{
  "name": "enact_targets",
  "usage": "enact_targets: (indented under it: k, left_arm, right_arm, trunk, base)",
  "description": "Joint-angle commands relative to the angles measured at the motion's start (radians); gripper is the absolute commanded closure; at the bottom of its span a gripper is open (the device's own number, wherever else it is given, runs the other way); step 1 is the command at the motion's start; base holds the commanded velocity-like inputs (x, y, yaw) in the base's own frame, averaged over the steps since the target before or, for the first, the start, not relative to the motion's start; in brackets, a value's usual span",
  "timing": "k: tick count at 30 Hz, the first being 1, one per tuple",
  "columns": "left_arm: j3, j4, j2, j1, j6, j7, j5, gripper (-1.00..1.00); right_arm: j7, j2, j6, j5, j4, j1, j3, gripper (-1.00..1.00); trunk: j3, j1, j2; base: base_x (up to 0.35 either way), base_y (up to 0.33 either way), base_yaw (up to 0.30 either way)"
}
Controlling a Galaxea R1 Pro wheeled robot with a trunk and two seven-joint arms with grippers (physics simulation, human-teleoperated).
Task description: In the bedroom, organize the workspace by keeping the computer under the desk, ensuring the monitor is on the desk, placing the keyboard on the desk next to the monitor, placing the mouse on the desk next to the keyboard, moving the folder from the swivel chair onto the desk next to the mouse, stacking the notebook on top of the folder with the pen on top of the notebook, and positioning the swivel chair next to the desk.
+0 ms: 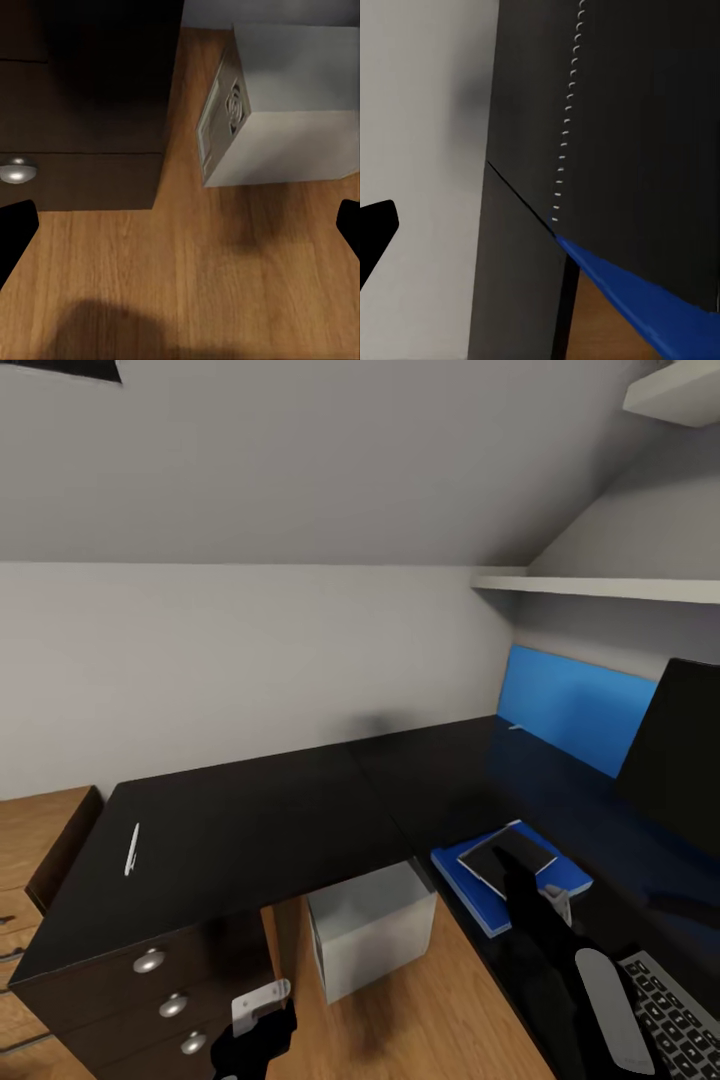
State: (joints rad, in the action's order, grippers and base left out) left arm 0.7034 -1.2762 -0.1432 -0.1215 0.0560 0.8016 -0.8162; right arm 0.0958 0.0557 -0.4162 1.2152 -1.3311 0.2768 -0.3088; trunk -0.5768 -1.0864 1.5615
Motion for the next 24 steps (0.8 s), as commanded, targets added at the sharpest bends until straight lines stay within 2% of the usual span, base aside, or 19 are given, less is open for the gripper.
enact_targets:
  k: [1,8,20,24]
  left_arm:
    - [0.002,-0.002,-0.001,-0.001,0.005,0.007,-0.001,-1.0]
    - [0.002,-0.002,-0.001,-0.001,0.005,0.007,-0.001,-1.0]
    - [0.002,-0.002,-0.001,-0.001,0.005,0.005,0.002,-1.0]
    - [0.002,-0.002,-0.001,-0.001,0.005,0.005,0.002,-1.0]
  right_arm:
    - [0.009,0.001,-0.006,0.01,-0.002,0.001,-0.003,-1.0]
    - [0.009,0.001,-0.006,0.01,-0.002,0.001,-0.001,-1.0]
    - [0.009,0.001,-0.006,0.009,0.0,0.001,0.0,-1.0]
    - [0.009,0.001,-0.006,0.009,0.0,0.001,0.0,-1.0]
  trunk:
    - [0.002,0.004,-0.007]
    - [0.024,0.031,-0.056]
    - [0.024,0.031,-0.056]
    - [0.024,0.031,-0.056]
  base:
    - [0.0,0.0,0.0]
    - [0.0,0.0,0.0]
    - [-0.003,0.0,0.0]
    - [-0.172,0.0,0.0]
